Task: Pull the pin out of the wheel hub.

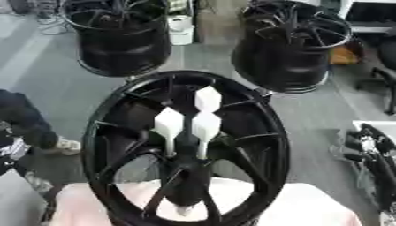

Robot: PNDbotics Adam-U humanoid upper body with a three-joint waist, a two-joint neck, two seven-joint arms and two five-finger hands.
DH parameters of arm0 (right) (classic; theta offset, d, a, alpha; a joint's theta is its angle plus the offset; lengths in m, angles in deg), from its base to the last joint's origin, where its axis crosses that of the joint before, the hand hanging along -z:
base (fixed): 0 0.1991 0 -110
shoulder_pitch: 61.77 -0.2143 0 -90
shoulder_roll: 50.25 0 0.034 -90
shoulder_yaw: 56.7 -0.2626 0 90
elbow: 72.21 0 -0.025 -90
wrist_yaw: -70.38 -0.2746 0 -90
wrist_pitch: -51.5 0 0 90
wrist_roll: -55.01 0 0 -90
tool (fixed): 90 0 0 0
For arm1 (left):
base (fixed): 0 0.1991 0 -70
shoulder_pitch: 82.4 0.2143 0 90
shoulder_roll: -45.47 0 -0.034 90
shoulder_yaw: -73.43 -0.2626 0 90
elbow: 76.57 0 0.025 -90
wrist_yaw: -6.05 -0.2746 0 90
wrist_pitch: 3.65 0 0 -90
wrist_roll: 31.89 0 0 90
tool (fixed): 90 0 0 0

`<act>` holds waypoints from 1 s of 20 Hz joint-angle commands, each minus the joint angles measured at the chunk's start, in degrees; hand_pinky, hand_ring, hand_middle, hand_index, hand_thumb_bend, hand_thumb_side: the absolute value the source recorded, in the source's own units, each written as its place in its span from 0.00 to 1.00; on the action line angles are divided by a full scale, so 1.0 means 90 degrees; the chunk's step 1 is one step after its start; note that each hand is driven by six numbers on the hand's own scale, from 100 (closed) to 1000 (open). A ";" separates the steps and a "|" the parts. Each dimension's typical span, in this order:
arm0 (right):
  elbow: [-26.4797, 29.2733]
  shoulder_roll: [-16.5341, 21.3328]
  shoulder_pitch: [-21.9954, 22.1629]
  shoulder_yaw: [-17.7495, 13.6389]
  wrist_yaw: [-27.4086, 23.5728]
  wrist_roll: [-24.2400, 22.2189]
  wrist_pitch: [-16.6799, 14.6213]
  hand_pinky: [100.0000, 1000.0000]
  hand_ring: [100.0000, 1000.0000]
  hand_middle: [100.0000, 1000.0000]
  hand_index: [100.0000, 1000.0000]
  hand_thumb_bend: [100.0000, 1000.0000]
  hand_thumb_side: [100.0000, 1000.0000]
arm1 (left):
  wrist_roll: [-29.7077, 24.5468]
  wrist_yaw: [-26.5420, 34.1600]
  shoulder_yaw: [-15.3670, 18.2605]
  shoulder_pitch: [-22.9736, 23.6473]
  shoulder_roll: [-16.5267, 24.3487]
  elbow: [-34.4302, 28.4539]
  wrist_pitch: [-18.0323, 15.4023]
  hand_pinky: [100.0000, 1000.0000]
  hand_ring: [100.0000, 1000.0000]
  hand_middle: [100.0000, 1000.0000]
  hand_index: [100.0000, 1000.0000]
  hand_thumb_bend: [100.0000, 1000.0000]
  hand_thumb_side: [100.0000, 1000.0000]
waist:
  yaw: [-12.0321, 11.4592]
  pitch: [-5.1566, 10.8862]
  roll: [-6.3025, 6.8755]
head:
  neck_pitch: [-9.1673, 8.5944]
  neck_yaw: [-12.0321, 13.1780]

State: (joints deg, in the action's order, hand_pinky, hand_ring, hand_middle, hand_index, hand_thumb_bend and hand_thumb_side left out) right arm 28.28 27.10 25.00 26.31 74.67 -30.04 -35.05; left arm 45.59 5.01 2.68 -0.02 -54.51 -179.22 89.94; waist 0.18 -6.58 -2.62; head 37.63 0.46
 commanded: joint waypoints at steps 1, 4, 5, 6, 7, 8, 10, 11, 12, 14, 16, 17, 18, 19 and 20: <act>0.0124 0.0093 -0.0042 0.0002 0.0017 -0.0001 -0.0006 0.64 0.73 0.74 0.90 0.00 0.70 | -0.0007 -0.0012 -0.0008 -0.0051 0.0057 -0.0140 -0.0008 0.41 0.45 0.68 0.75 0.75 0.35 | -0.0009 0.0086 0.0011 | -0.0050 -0.0008; 0.0123 0.0094 -0.0044 0.0003 0.0018 -0.0001 -0.0008 0.64 0.73 0.74 0.90 0.00 0.70 | -0.0007 -0.0013 -0.0008 -0.0056 0.0059 -0.0141 -0.0005 0.41 0.45 0.68 0.75 0.75 0.35 | -0.0015 0.0086 -0.0001 | -0.0059 -0.0011; 0.0124 0.0092 -0.0044 0.0003 0.0018 -0.0002 -0.0009 0.64 0.73 0.74 0.90 0.00 0.70 | -0.0009 -0.0014 -0.0011 -0.0056 0.0061 -0.0140 -0.0003 0.41 0.45 0.68 0.75 0.75 0.35 | -0.0018 0.0087 -0.0004 | -0.0058 -0.0010; 0.0122 0.0092 -0.0042 0.0004 0.0018 -0.0004 -0.0008 0.64 0.73 0.74 0.90 0.00 0.70 | -0.0013 -0.0016 -0.0013 -0.0057 0.0062 -0.0140 -0.0002 0.41 0.45 0.68 0.75 0.75 0.35 | -0.0021 0.0088 -0.0008 | -0.0060 -0.0016; 0.0121 0.0094 -0.0042 0.0006 0.0018 -0.0006 -0.0007 0.64 0.73 0.74 0.90 0.00 0.70 | -0.0012 -0.0016 -0.0012 -0.0060 0.0062 -0.0141 -0.0001 0.41 0.45 0.68 0.75 0.75 0.35 | -0.0024 0.0089 -0.0012 | -0.0069 -0.0020; 0.0122 0.0096 -0.0045 0.0008 0.0018 -0.0009 -0.0010 0.64 0.73 0.74 0.90 0.00 0.70 | -0.0009 -0.0015 -0.0011 -0.0062 0.0061 -0.0142 0.0000 0.41 0.45 0.68 0.75 0.75 0.35 | -0.0026 0.0089 -0.0014 | -0.0073 -0.0014; 0.0120 0.0096 -0.0044 0.0006 0.0019 -0.0010 -0.0011 0.64 0.73 0.74 0.91 0.00 0.70 | -0.0006 -0.0015 -0.0009 -0.0062 0.0062 -0.0142 0.0004 0.41 0.45 0.68 0.75 0.75 0.35 | -0.0032 0.0093 -0.0021 | -0.0077 -0.0019; 0.0120 0.0104 -0.0047 0.0004 0.0025 -0.0011 -0.0013 0.64 0.73 0.74 0.91 0.00 0.69 | -0.0003 -0.0014 -0.0009 -0.0063 0.0062 -0.0142 0.0006 0.41 0.45 0.68 0.75 0.75 0.35 | -0.0036 0.0093 -0.0024 | -0.0085 -0.0028; 0.0127 0.0142 -0.0068 -0.0007 0.0040 -0.0012 -0.0018 0.64 0.73 0.74 0.91 0.00 0.69 | -0.0005 -0.0013 -0.0013 -0.0065 0.0062 -0.0143 0.0007 0.41 0.45 0.68 0.75 0.75 0.35 | -0.0049 0.0096 -0.0024 | -0.0084 -0.0028; 0.0163 0.0397 -0.0213 -0.0050 0.0039 -0.0034 -0.0037 0.64 0.73 0.74 0.91 0.00 0.65 | -0.0014 -0.0011 -0.0022 -0.0050 0.0066 -0.0139 0.0010 0.41 0.45 0.68 0.75 0.75 0.35 | -0.0066 0.0118 -0.0036 | -0.0048 -0.0011; 0.0284 0.1021 -0.0557 -0.0072 -0.0085 -0.0146 -0.0163 0.66 0.74 0.76 0.91 0.00 0.48 | -0.0021 -0.0022 -0.0025 -0.0022 0.0087 -0.0130 0.0018 0.41 0.45 0.68 0.75 0.76 0.35 | -0.0074 0.0145 -0.0074 | -0.0025 -0.0011; 0.0350 0.1386 -0.0758 -0.0056 -0.0132 -0.0282 -0.0261 0.66 0.75 0.76 0.91 0.00 0.46 | -0.0024 -0.0028 -0.0026 -0.0010 0.0093 -0.0126 0.0021 0.41 0.45 0.68 0.75 0.76 0.35 | -0.0080 0.0156 -0.0090 | -0.0022 -0.0009; 0.0429 0.1815 -0.1017 0.0005 -0.0175 -0.0473 -0.0378 0.67 0.75 0.77 0.91 0.00 0.37 | -0.0033 -0.0032 -0.0034 -0.0004 0.0096 -0.0122 0.0026 0.41 0.45 0.68 0.75 0.75 0.35 | -0.0097 0.0167 -0.0110 | -0.0026 -0.0019; 0.0498 0.2240 -0.1299 0.0106 -0.0235 -0.0704 -0.0486 0.68 0.77 0.78 0.91 0.00 0.30 | -0.0046 -0.0034 -0.0045 -0.0003 0.0096 -0.0120 0.0029 0.41 0.45 0.68 0.75 0.75 0.35 | -0.0121 0.0173 -0.0127 | -0.0043 -0.0045; 0.0548 0.2625 -0.1582 0.0232 -0.0316 -0.0976 -0.0576 0.69 0.78 0.79 0.91 0.00 0.27 | -0.0061 -0.0035 -0.0057 -0.0006 0.0095 -0.0118 0.0032 0.41 0.45 0.68 0.75 0.75 0.35 | -0.0144 0.0174 -0.0139 | -0.0061 -0.0075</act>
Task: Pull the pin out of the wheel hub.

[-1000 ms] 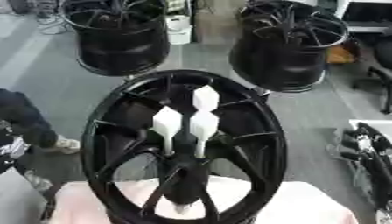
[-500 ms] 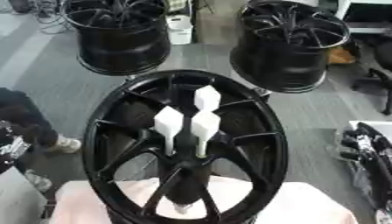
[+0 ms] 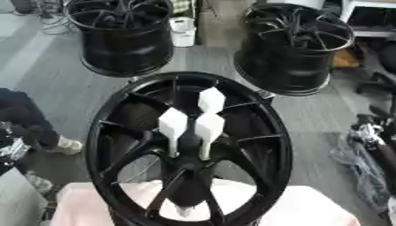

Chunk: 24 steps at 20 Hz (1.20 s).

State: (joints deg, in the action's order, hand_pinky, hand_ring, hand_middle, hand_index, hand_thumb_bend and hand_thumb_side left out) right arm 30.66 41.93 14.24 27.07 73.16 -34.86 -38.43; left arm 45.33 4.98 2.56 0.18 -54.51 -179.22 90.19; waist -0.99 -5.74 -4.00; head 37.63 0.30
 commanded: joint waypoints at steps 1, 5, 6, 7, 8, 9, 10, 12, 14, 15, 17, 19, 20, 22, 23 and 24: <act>0.0326 0.1316 -0.0669 0.0293 -0.0253 -0.0753 -0.0291 0.70 0.79 0.80 0.92 0.00 0.22 | -0.0047 -0.0034 -0.0055 -0.0031 0.0093 -0.0118 0.0005 0.41 0.45 0.68 0.75 0.75 0.35 | -0.0039 0.0078 0.0004 | -0.0070 -0.0086; 0.0234 0.2200 -0.1804 0.1044 -0.0887 -0.2323 -0.0619 0.73 0.85 0.86 0.95 0.00 0.22 | -0.0104 -0.0042 -0.0103 -0.0033 0.0113 -0.0118 -0.0006 0.41 0.45 0.68 0.75 0.75 0.35 | -0.0152 0.0062 -0.0021 | -0.0062 -0.0193; 0.0109 0.2333 -0.2159 0.1304 -0.1029 -0.2803 -0.0646 0.74 0.85 0.87 0.96 0.00 0.25 | -0.0122 -0.0040 -0.0122 -0.0047 0.0120 -0.0120 -0.0013 0.41 0.45 0.68 0.75 0.75 0.35 | -0.0198 0.0054 -0.0029 | -0.0061 -0.0237; -0.0075 0.2404 -0.2508 0.1545 -0.1149 -0.3269 -0.0645 0.74 0.86 0.87 0.96 0.00 0.26 | -0.0143 -0.0035 -0.0143 -0.0065 0.0125 -0.0121 -0.0017 0.41 0.45 0.68 0.75 0.75 0.35 | -0.0253 0.0050 -0.0039 | -0.0064 -0.0286; -0.0279 0.2424 -0.2818 0.1749 -0.1229 -0.3681 -0.0639 0.75 0.86 0.88 0.96 0.00 0.30 | -0.0163 -0.0031 -0.0163 -0.0082 0.0131 -0.0121 -0.0020 0.41 0.45 0.68 0.75 0.75 0.35 | -0.0310 0.0043 -0.0052 | -0.0074 -0.0334; -0.0509 0.2397 -0.3117 0.1963 -0.1257 -0.4064 -0.0626 0.76 0.88 0.89 0.97 0.00 0.34 | -0.0188 -0.0027 -0.0186 -0.0100 0.0136 -0.0121 -0.0024 0.41 0.45 0.68 0.75 0.75 0.35 | -0.0383 0.0036 -0.0067 | -0.0089 -0.0388; -0.0763 0.2332 -0.3395 0.2183 -0.1220 -0.4446 -0.0609 0.77 0.89 0.91 0.98 0.00 0.39 | -0.0211 -0.0025 -0.0206 -0.0115 0.0143 -0.0123 -0.0028 0.41 0.45 0.68 0.75 0.75 0.35 | -0.0462 0.0026 -0.0081 | -0.0111 -0.0439; -0.1245 0.2139 -0.3812 0.2475 -0.1028 -0.5084 -0.0641 0.78 0.91 0.92 0.98 0.00 0.43 | -0.0241 -0.0022 -0.0228 -0.0129 0.0152 -0.0125 -0.0037 0.41 0.45 0.68 0.75 0.75 0.35 | -0.0593 0.0008 -0.0096 | -0.0151 -0.0528; -0.1643 0.1909 -0.4109 0.2662 -0.0687 -0.5523 -0.0745 0.79 0.91 0.91 0.97 0.00 0.45 | -0.0255 -0.0027 -0.0235 -0.0128 0.0160 -0.0123 -0.0046 0.41 0.45 0.68 0.75 0.76 0.35 | -0.0708 -0.0015 -0.0102 | -0.0189 -0.0607; -0.1806 0.1798 -0.4219 0.2747 -0.0486 -0.5657 -0.0821 0.79 0.91 0.92 0.97 0.00 0.45 | -0.0261 -0.0032 -0.0240 -0.0127 0.0161 -0.0120 -0.0050 0.41 0.45 0.68 0.75 0.76 0.35 | -0.0747 -0.0027 -0.0102 | -0.0204 -0.0639; -0.2109 0.1606 -0.4382 0.2970 -0.0091 -0.5757 -0.0996 0.81 0.93 0.93 0.97 0.00 0.48 | -0.0282 -0.0037 -0.0259 -0.0148 0.0157 -0.0116 -0.0058 0.41 0.45 0.68 0.75 0.76 0.35 | -0.0828 -0.0050 -0.0104 | -0.0229 -0.0717; -0.2373 0.1451 -0.4480 0.3135 0.0298 -0.5781 -0.1199 0.81 0.94 0.94 0.97 0.00 0.48 | -0.0302 -0.0036 -0.0275 -0.0156 0.0153 -0.0113 -0.0067 0.41 0.45 0.68 0.75 0.76 0.35 | -0.0886 -0.0061 -0.0099 | -0.0247 -0.0774; -0.2488 0.1383 -0.4512 0.3170 0.0476 -0.5785 -0.1309 0.81 0.94 0.94 0.97 0.00 0.47 | -0.0306 -0.0037 -0.0276 -0.0153 0.0153 -0.0110 -0.0071 0.41 0.45 0.68 0.75 0.76 0.35 | -0.0898 -0.0063 -0.0095 | -0.0250 -0.0787; -0.2672 0.1268 -0.4553 0.3207 0.0763 -0.5788 -0.1499 0.82 0.94 0.93 0.97 0.00 0.42 | -0.0310 -0.0039 -0.0279 -0.0150 0.0149 -0.0101 -0.0074 0.41 0.45 0.68 0.75 0.76 0.35 | -0.0906 -0.0063 -0.0092 | -0.0246 -0.0808; -0.2749 0.1212 -0.4569 0.3227 0.0882 -0.5788 -0.1586 0.82 0.93 0.93 0.97 0.00 0.41 | -0.0317 -0.0040 -0.0285 -0.0150 0.0146 -0.0097 -0.0074 0.41 0.45 0.68 0.75 0.76 0.35 | -0.0906 -0.0063 -0.0091 | -0.0243 -0.0818; -0.2816 0.1167 -0.4582 0.3243 0.0976 -0.5788 -0.1664 0.82 0.93 0.93 0.97 0.00 0.40 | -0.0324 -0.0041 -0.0290 -0.0151 0.0143 -0.0093 -0.0075 0.41 0.45 0.68 0.75 0.76 0.35 | -0.0904 -0.0062 -0.0090 | -0.0242 -0.0825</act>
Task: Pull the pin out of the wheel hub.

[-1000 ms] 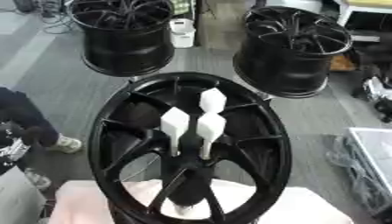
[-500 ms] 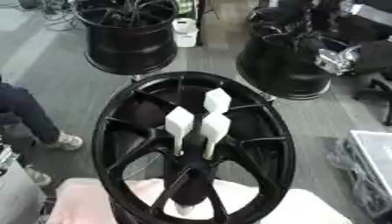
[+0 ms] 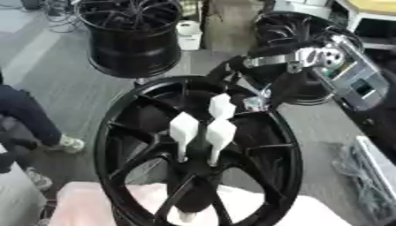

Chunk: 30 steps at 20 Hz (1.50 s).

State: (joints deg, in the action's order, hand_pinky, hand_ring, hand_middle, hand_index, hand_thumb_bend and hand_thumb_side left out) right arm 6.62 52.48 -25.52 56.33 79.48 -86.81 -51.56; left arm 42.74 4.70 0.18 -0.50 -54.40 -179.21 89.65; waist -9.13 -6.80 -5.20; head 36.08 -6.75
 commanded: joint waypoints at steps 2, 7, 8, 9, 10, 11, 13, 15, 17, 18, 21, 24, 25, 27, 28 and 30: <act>-0.0246 -0.0082 -0.0184 0.0032 0.0466 -0.0017 -0.0344 0.82 0.93 0.92 0.96 0.00 0.40 | -0.0051 -0.0012 -0.0036 -0.0080 0.0124 -0.0090 -0.0018 0.41 0.45 0.68 0.75 0.76 0.35 | -0.0002 0.0056 0.0049 | -0.0069 -0.0055; -0.0537 -0.0273 -0.0232 0.0011 0.0920 -0.0017 -0.0593 0.83 0.93 0.92 0.96 0.03 0.34 | -0.0064 -0.0006 -0.0048 -0.0087 0.0112 -0.0087 -0.0027 0.41 0.45 0.68 0.75 0.76 0.35 | -0.0046 0.0052 0.0069 | -0.0073 -0.0091; -0.0602 -0.0303 -0.0243 -0.0008 0.1005 -0.0017 -0.0628 0.83 0.93 0.92 0.96 0.04 0.33 | -0.0070 -0.0004 -0.0053 -0.0091 0.0110 -0.0087 -0.0029 0.41 0.45 0.68 0.75 0.76 0.35 | -0.0066 0.0051 0.0073 | -0.0079 -0.0104; -0.0669 -0.0328 -0.0251 -0.0027 0.1087 -0.0017 -0.0665 0.83 0.94 0.92 0.96 0.04 0.33 | -0.0073 -0.0002 -0.0056 -0.0096 0.0107 -0.0087 -0.0031 0.41 0.45 0.68 0.75 0.76 0.35 | -0.0083 0.0049 0.0076 | -0.0086 -0.0115; -0.0731 -0.0348 -0.0258 -0.0047 0.1167 -0.0017 -0.0701 0.83 0.94 0.93 0.96 0.05 0.33 | -0.0074 0.0001 -0.0057 -0.0100 0.0107 -0.0087 -0.0034 0.41 0.45 0.68 0.75 0.76 0.35 | -0.0098 0.0046 0.0079 | -0.0092 -0.0126; -0.0789 -0.0364 -0.0262 -0.0068 0.1244 -0.0017 -0.0737 0.84 0.94 0.93 0.96 0.05 0.32 | -0.0073 0.0003 -0.0056 -0.0102 0.0107 -0.0089 -0.0036 0.41 0.45 0.68 0.75 0.76 0.35 | -0.0111 0.0044 0.0081 | -0.0094 -0.0133; -0.0899 -0.0389 -0.0264 -0.0102 0.1372 -0.0017 -0.0803 0.84 0.95 0.93 0.96 0.07 0.32 | -0.0069 0.0007 -0.0053 -0.0105 0.0109 -0.0089 -0.0039 0.41 0.45 0.68 0.75 0.76 0.35 | -0.0132 0.0042 0.0083 | -0.0096 -0.0143; -0.1001 -0.0401 -0.0260 -0.0118 0.1488 -0.0017 -0.0868 0.84 0.95 0.93 0.96 0.08 0.32 | -0.0068 0.0010 -0.0053 -0.0110 0.0110 -0.0089 -0.0040 0.41 0.45 0.68 0.75 0.76 0.35 | -0.0146 0.0039 0.0081 | -0.0102 -0.0154; -0.1097 -0.0403 -0.0243 -0.0138 0.1572 -0.0017 -0.0921 0.84 0.95 0.92 0.95 0.08 0.31 | -0.0070 0.0011 -0.0054 -0.0115 0.0111 -0.0089 -0.0041 0.41 0.45 0.68 0.75 0.76 0.35 | -0.0159 0.0039 0.0077 | -0.0101 -0.0158; -0.1142 -0.0403 -0.0233 -0.0151 0.1615 -0.0017 -0.0941 0.84 0.95 0.92 0.95 0.08 0.31 | -0.0071 0.0010 -0.0053 -0.0116 0.0111 -0.0089 -0.0041 0.41 0.45 0.68 0.75 0.76 0.35 | -0.0163 0.0040 0.0075 | -0.0101 -0.0158; -0.1301 -0.0400 -0.0200 -0.0196 0.1758 -0.0017 -0.0985 0.84 0.95 0.91 0.95 0.09 0.32 | -0.0071 0.0009 -0.0051 -0.0119 0.0113 -0.0087 -0.0040 0.41 0.45 0.68 0.75 0.76 0.35 | -0.0169 0.0042 0.0070 | -0.0106 -0.0156; -0.1439 -0.0408 -0.0184 -0.0250 0.1831 -0.0017 -0.1026 0.84 0.94 0.89 0.93 0.09 0.32 | -0.0071 0.0013 -0.0049 -0.0123 0.0114 -0.0087 -0.0040 0.41 0.45 0.68 0.75 0.76 0.35 | -0.0175 0.0047 0.0072 | -0.0111 -0.0158; -0.1471 -0.0413 -0.0181 -0.0263 0.1841 -0.0017 -0.1038 0.84 0.93 0.86 0.92 0.09 0.32 | -0.0071 0.0015 -0.0049 -0.0124 0.0114 -0.0088 -0.0041 0.41 0.45 0.68 0.75 0.76 0.35 | -0.0176 0.0048 0.0074 | -0.0113 -0.0158; -0.1508 -0.0424 -0.0180 -0.0283 0.1847 -0.0017 -0.1053 0.83 0.91 0.78 0.85 0.07 0.33 | -0.0070 0.0018 -0.0049 -0.0126 0.0114 -0.0089 -0.0041 0.41 0.45 0.68 0.75 0.76 0.35 | -0.0175 0.0048 0.0077 | -0.0110 -0.0160; -0.1516 -0.0428 -0.0181 -0.0295 0.1840 -0.0017 -0.1054 0.83 0.91 0.78 0.85 0.07 0.33 | -0.0072 0.0018 -0.0050 -0.0126 0.0114 -0.0088 -0.0042 0.41 0.45 0.68 0.75 0.76 0.35 | -0.0176 0.0048 0.0079 | -0.0107 -0.0159; -0.1500 -0.0438 -0.0193 -0.0365 0.1784 -0.0017 -0.1031 0.80 0.84 0.61 0.71 0.02 0.31 | -0.0071 0.0019 -0.0046 -0.0124 0.0112 -0.0088 -0.0044 0.41 0.45 0.68 0.75 0.76 0.35 | -0.0173 0.0048 0.0084 | -0.0101 -0.0155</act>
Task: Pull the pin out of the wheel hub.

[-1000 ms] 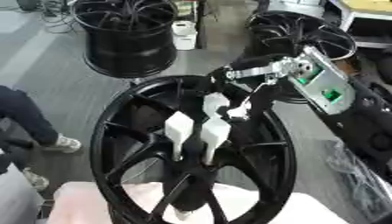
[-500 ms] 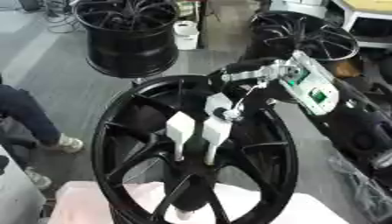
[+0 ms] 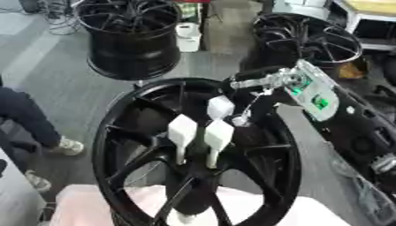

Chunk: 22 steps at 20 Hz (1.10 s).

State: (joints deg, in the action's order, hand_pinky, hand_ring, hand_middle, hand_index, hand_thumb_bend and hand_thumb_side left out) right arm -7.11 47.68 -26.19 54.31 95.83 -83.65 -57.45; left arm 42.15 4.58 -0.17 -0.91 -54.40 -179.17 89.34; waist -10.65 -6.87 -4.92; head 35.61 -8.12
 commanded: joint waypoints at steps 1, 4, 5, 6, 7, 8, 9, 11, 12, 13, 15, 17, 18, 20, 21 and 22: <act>0.0044 0.0089 -0.0129 -0.0191 -0.0081 -0.0353 -0.0348 0.78 0.80 0.53 0.64 0.00 0.30 | -0.0002 0.0032 -0.0003 -0.0077 0.0112 -0.0093 -0.0010 0.41 0.45 0.68 0.75 0.76 0.35 | 0.0000 0.0057 0.0055 | -0.0048 0.0002; 0.0110 0.0052 -0.0151 -0.0361 -0.0214 -0.0052 -0.0207 0.76 0.76 0.45 0.58 0.00 0.26 | 0.0003 0.0037 0.0000 -0.0075 0.0109 -0.0092 -0.0009 0.41 0.45 0.68 0.75 0.76 0.35 | 0.0010 0.0059 0.0059 | -0.0044 0.0006; 0.0121 0.0031 -0.0166 -0.0411 -0.0250 0.0082 -0.0158 0.75 0.74 0.42 0.54 0.00 0.23 | 0.0002 0.0036 -0.0001 -0.0072 0.0108 -0.0090 -0.0008 0.41 0.45 0.68 0.75 0.76 0.35 | 0.0013 0.0060 0.0061 | -0.0040 0.0012; 0.0128 0.0013 -0.0192 -0.0464 -0.0284 0.0209 -0.0114 0.73 0.71 0.39 0.51 0.00 0.19 | 0.0001 0.0036 0.0000 -0.0070 0.0106 -0.0090 -0.0008 0.41 0.45 0.68 0.75 0.76 0.35 | 0.0016 0.0064 0.0064 | -0.0035 0.0017; 0.0143 0.0006 -0.0231 -0.0530 -0.0322 0.0339 -0.0076 0.72 0.69 0.38 0.50 0.00 0.16 | 0.0002 0.0038 0.0003 -0.0068 0.0105 -0.0090 -0.0008 0.41 0.45 0.68 0.75 0.76 0.35 | 0.0020 0.0068 0.0069 | -0.0030 0.0022; 0.0156 0.0014 -0.0280 -0.0595 -0.0366 0.0455 -0.0042 0.72 0.69 0.37 0.49 0.00 0.14 | 0.0005 0.0038 0.0007 -0.0061 0.0107 -0.0088 -0.0008 0.41 0.45 0.68 0.75 0.76 0.35 | 0.0026 0.0075 0.0075 | -0.0021 0.0031; 0.0168 0.0038 -0.0334 -0.0656 -0.0406 0.0543 -0.0013 0.72 0.68 0.36 0.49 0.00 0.11 | 0.0010 0.0038 0.0011 -0.0051 0.0110 -0.0086 -0.0009 0.41 0.45 0.68 0.75 0.76 0.35 | 0.0034 0.0083 0.0081 | -0.0011 0.0040; 0.0208 0.0190 -0.0489 -0.0827 -0.0484 0.0710 0.0043 0.72 0.67 0.36 0.48 0.00 0.05 | 0.0025 0.0039 0.0023 -0.0024 0.0131 -0.0084 -0.0012 0.41 0.45 0.68 0.75 0.76 0.35 | 0.0072 0.0112 0.0086 | 0.0031 0.0077; 0.0244 0.0314 -0.0558 -0.0926 -0.0542 0.0804 0.0067 0.72 0.67 0.36 0.48 0.00 0.02 | 0.0034 0.0039 0.0031 -0.0008 0.0144 -0.0084 -0.0013 0.41 0.45 0.68 0.75 0.76 0.35 | 0.0095 0.0129 0.0081 | 0.0056 0.0103; 0.0294 0.0469 -0.0608 -0.1038 -0.0623 0.0922 0.0091 0.72 0.67 0.36 0.48 0.00 0.06 | 0.0043 0.0036 0.0040 0.0008 0.0159 -0.0083 -0.0013 0.41 0.45 0.68 0.75 0.75 0.35 | 0.0124 0.0146 0.0069 | 0.0077 0.0136; 0.0453 0.0910 -0.0608 -0.1334 -0.0872 0.1241 0.0151 0.72 0.67 0.36 0.48 0.00 0.00 | 0.0069 0.0020 0.0069 0.0041 0.0191 -0.0078 -0.0002 0.41 0.45 0.68 0.75 0.76 0.35 | 0.0210 0.0181 0.0029 | 0.0110 0.0226; 0.0637 0.1449 -0.0415 -0.1762 -0.1178 0.1692 0.0249 0.71 0.66 0.36 0.48 0.00 0.00 | 0.0093 -0.0002 0.0094 0.0078 0.0224 -0.0072 0.0011 0.41 0.45 0.68 0.75 0.76 0.35 | 0.0324 0.0213 -0.0007 | 0.0129 0.0317; 0.0706 0.1721 -0.0243 -0.2022 -0.1307 0.1968 0.0322 0.70 0.66 0.36 0.48 0.00 0.00 | 0.0104 -0.0010 0.0104 0.0094 0.0236 -0.0070 0.0017 0.41 0.45 0.68 0.75 0.76 0.35 | 0.0389 0.0231 -0.0018 | 0.0145 0.0358; 0.0812 0.2234 0.0278 -0.2649 -0.1526 0.2676 0.0491 0.69 0.66 0.35 0.47 0.00 0.00 | 0.0123 -0.0015 0.0121 0.0117 0.0250 -0.0071 0.0023 0.41 0.45 0.68 0.75 0.76 0.35 | 0.0486 0.0257 -0.0027 | 0.0173 0.0407; 0.0823 0.2447 0.0613 -0.3009 -0.1595 0.3095 0.0599 0.68 0.65 0.35 0.47 0.00 0.00 | 0.0135 -0.0014 0.0133 0.0127 0.0249 -0.0071 0.0026 0.41 0.45 0.68 0.75 0.76 0.35 | 0.0532 0.0265 -0.0024 | 0.0174 0.0423; 0.0807 0.2632 0.1025 -0.3411 -0.1621 0.3597 0.0730 0.67 0.65 0.35 0.47 0.00 0.00 | 0.0148 -0.0012 0.0146 0.0137 0.0245 -0.0072 0.0030 0.41 0.45 0.68 0.75 0.76 0.35 | 0.0573 0.0269 -0.0020 | 0.0168 0.0428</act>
State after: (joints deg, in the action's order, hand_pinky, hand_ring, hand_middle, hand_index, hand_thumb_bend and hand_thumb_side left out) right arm -1.15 66.78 -16.40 27.78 82.43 -55.37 -51.80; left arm 43.17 4.52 0.66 0.61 -53.41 -178.99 89.63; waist -5.41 -5.39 -5.40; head 37.04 -4.55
